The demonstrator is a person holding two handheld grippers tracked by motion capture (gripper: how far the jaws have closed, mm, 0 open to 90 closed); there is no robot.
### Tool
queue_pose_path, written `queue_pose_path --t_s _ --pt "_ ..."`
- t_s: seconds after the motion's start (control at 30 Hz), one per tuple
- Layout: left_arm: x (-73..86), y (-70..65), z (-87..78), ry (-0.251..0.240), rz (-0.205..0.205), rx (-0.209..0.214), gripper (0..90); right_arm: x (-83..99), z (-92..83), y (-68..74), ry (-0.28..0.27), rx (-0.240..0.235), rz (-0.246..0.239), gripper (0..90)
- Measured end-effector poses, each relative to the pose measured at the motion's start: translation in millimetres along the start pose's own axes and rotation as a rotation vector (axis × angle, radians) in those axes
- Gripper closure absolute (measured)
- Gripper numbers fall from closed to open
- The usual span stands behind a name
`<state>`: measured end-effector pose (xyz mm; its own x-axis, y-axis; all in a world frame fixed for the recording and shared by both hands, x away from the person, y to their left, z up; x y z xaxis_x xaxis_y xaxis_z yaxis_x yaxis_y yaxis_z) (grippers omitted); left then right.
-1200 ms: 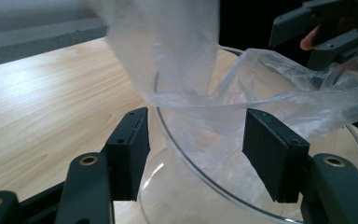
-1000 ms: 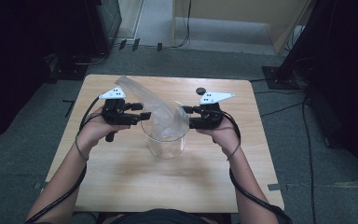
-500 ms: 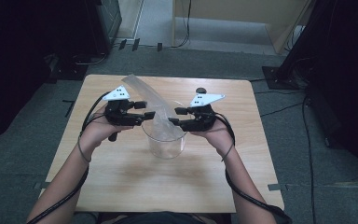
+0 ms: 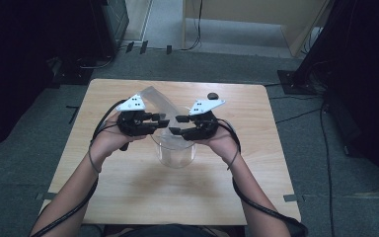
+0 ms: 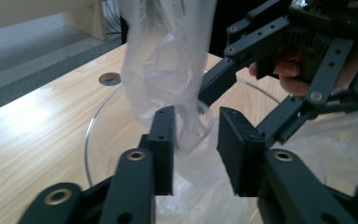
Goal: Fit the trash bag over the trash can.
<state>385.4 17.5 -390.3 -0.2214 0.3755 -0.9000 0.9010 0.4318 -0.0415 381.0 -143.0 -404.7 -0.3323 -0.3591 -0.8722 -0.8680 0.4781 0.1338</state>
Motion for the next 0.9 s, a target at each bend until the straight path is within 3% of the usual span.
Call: queue_pose_path --t_s 0.13,0.33,0.5,0.53,0.67,0.7,0.8,0.9 --pt "0.4 -3.1 2.3 0.007 0.033 0.000 76.5 -1.7 -0.8 2.7 -0.007 0.004 -0.012 49.2" --pt "-0.3 -1.2 1.1 0.008 0.027 -0.013 87.0 -5.3 -8.0 -6.1 -0.041 0.048 0.002 47.1" --pt "-0.5 -3.9 4.0 0.005 0.051 -0.008 87.6 -0.6 -0.8 -7.7 -0.012 0.067 0.003 48.6" --pt "-0.5 -3.9 4.0 0.005 0.051 -0.008 88.0 0.0 1.6 -6.7 -0.006 0.071 0.002 51.0" --pt "1.0 -5.4 6.5 0.018 0.062 -0.004 88.8 2.2 7.9 -1.5 0.029 0.068 -0.004 80.9" --pt "1.3 -4.9 6.5 0.018 0.062 -0.006 88.8 2.8 7.8 -1.7 0.033 0.081 0.006 85.0" --pt "2.6 -2.2 5.3 0.020 0.055 -0.006 88.8 2.7 5.5 -1.6 0.036 0.053 0.051 89.9" --pt "2.6 -1.0 4.6 0.017 0.055 -0.007 89.1 0.9 3.3 -0.5 0.038 0.053 0.053 90.0"
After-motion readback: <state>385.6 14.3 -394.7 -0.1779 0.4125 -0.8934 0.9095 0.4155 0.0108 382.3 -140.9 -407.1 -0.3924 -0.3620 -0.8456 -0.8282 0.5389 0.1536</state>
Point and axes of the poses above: each handheld gripper's, and its own axes: z roughly forward along the jaws, x roughly out of its underside, y roughly to its left, the point moved 5 cm from there along z, roughly forward along the jaws, and after that the axes turned 4 degrees about z, right-handed, at the moved point
